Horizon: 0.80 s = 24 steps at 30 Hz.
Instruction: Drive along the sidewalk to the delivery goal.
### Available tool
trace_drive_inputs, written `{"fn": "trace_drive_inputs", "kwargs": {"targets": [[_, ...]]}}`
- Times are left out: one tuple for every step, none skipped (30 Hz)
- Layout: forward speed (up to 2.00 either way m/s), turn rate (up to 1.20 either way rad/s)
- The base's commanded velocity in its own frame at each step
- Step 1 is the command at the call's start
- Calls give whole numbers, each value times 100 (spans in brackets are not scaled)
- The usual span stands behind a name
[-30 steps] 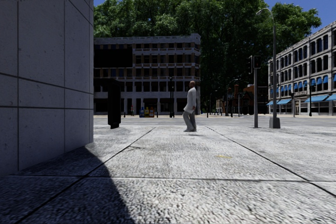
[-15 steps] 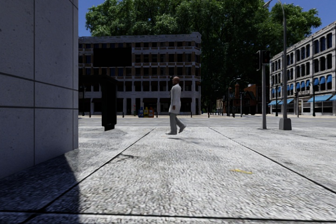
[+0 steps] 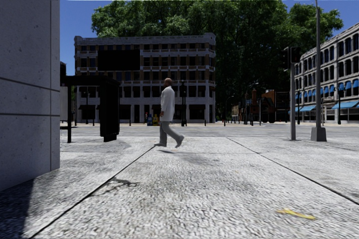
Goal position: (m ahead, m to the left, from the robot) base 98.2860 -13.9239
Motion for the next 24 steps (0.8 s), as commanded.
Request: {"fn": "trace_drive_inputs", "kwargs": {"targets": [[186, 0], [186, 0], [186, 0], [186, 0], [186, 0], [187, 0], [187, 0], [187, 0], [187, 0], [187, 0], [187, 0], [187, 0], [187, 0], [187, 0], [187, 0], [187, 0], [187, 0], [188, 0], [188, 0], [188, 0], [188, 0], [188, 0], [188, 0], [188, 0]]}}
